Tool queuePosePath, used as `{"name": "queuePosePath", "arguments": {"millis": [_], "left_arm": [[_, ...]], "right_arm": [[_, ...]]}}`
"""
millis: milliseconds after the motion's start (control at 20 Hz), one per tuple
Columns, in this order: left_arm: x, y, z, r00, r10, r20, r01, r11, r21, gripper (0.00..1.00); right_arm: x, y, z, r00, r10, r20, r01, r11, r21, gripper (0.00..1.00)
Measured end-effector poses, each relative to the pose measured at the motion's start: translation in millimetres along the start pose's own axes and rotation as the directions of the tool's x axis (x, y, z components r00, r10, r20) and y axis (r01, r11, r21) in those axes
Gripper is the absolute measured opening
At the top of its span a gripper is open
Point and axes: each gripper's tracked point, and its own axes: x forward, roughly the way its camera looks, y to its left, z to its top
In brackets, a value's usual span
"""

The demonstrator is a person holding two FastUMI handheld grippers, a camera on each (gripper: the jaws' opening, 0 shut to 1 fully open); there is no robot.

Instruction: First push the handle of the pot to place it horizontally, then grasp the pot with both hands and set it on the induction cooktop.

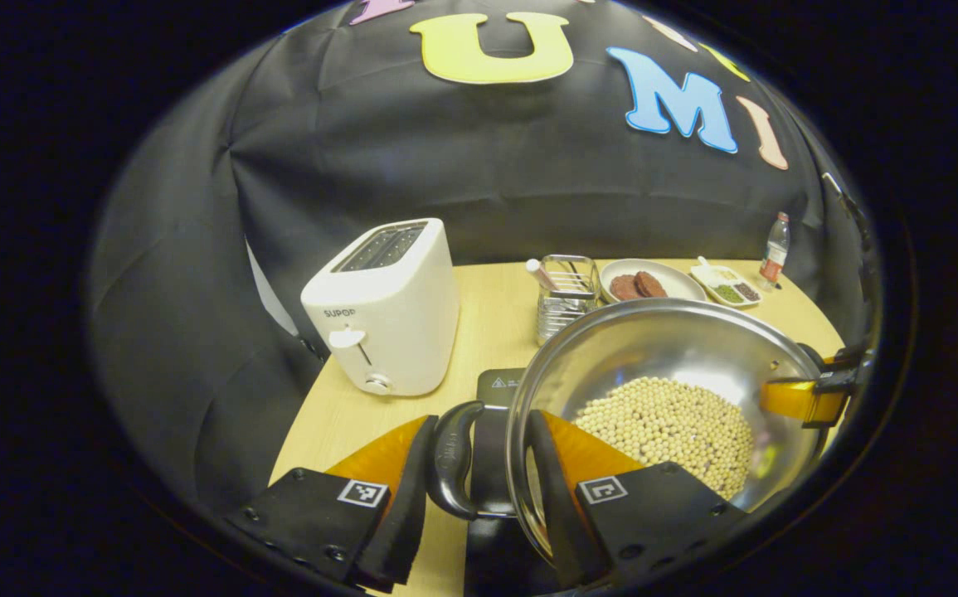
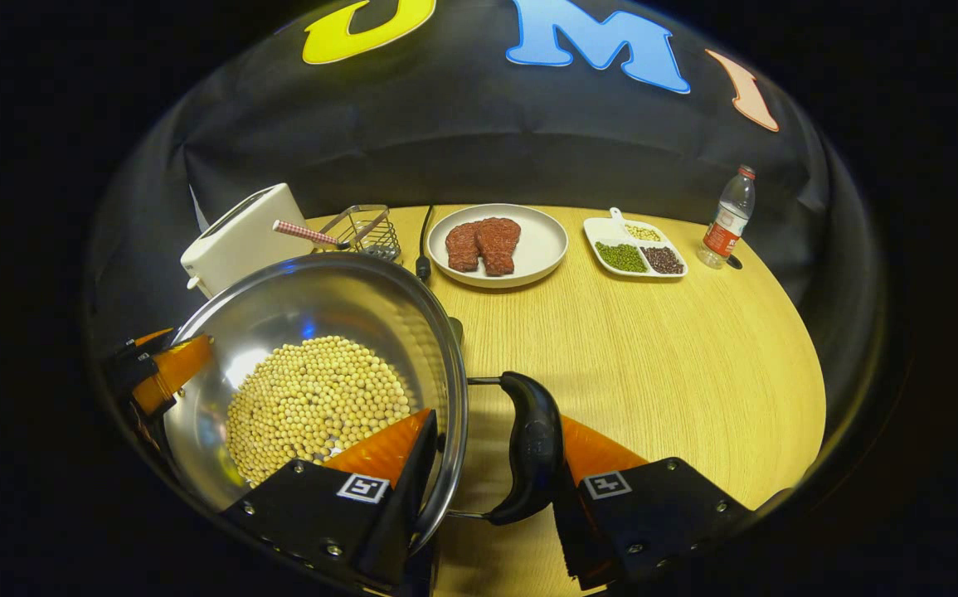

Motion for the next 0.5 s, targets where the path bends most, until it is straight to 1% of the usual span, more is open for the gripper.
{"name": "queuePosePath", "arguments": {"millis": [200, 250, 300, 350, 500], "left_arm": [[1, 4, -7, 1.000, -0.002, -0.001, 0.002, 1.000, -0.007, 0.69], [2, 7, -9, 1.000, -0.001, 0.004, 0.001, 1.000, -0.006, 0.66], [2, 7, -9, 1.000, -0.001, 0.004, 0.001, 1.000, -0.009, 0.65], [2, 9, -8, 1.000, -0.001, 0.010, 0.001, 1.000, -0.010, 0.69], [4, 14, -10, 1.000, 0.003, 0.008, -0.003, 1.000, -0.020, 0.70]], "right_arm": [[2, 4, -2, 1.000, 0.000, -0.006, 0.000, 1.000, -0.005, 0.70], [3, 4, -1, 1.000, 0.001, -0.003, -0.001, 1.000, -0.010, 0.70], [3, 5, -2, 1.000, 0.002, -0.001, -0.002, 1.000, -0.013, 0.70], [3, 5, -3, 1.000, 0.003, -0.003, -0.003, 1.000, -0.009, 0.70], [5, 9, -5, 1.000, 0.013, -0.007, -0.013, 1.000, -0.006, 0.70]]}}
